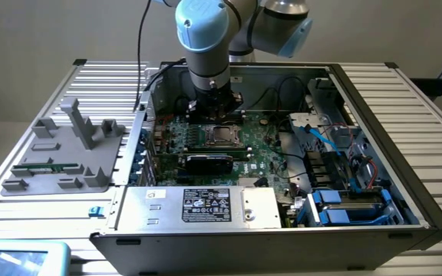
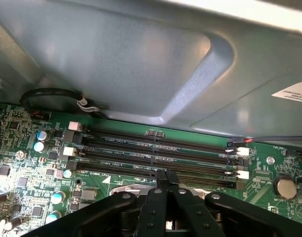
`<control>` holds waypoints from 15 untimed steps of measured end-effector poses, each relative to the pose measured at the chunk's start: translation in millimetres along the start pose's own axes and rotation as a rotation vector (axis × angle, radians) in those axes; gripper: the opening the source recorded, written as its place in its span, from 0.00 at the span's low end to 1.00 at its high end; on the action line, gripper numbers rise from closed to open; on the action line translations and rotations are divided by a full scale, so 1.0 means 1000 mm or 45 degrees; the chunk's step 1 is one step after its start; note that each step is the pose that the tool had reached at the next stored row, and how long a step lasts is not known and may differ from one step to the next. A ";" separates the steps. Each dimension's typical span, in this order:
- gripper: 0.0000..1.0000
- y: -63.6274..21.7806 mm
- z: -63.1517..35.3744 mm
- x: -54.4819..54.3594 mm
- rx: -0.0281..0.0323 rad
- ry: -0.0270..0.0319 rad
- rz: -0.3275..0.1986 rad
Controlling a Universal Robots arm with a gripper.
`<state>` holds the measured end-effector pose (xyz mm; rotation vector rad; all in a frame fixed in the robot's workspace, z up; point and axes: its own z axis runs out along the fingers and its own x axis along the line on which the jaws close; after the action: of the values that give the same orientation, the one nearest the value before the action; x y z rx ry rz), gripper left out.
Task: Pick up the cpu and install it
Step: 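Install the first cpu locking lever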
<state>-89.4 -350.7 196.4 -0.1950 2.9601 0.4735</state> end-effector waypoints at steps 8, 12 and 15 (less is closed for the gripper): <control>0.09 0.0008 -0.0008 0.005 -0.0029 -0.0014 -0.004; 0.09 0.0010 -0.0009 0.006 -0.0071 0.0021 -0.021; 0.09 0.0012 -0.0016 0.007 -0.0101 0.0079 -0.040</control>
<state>-96.5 -350.7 197.1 -0.2436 2.9569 0.4816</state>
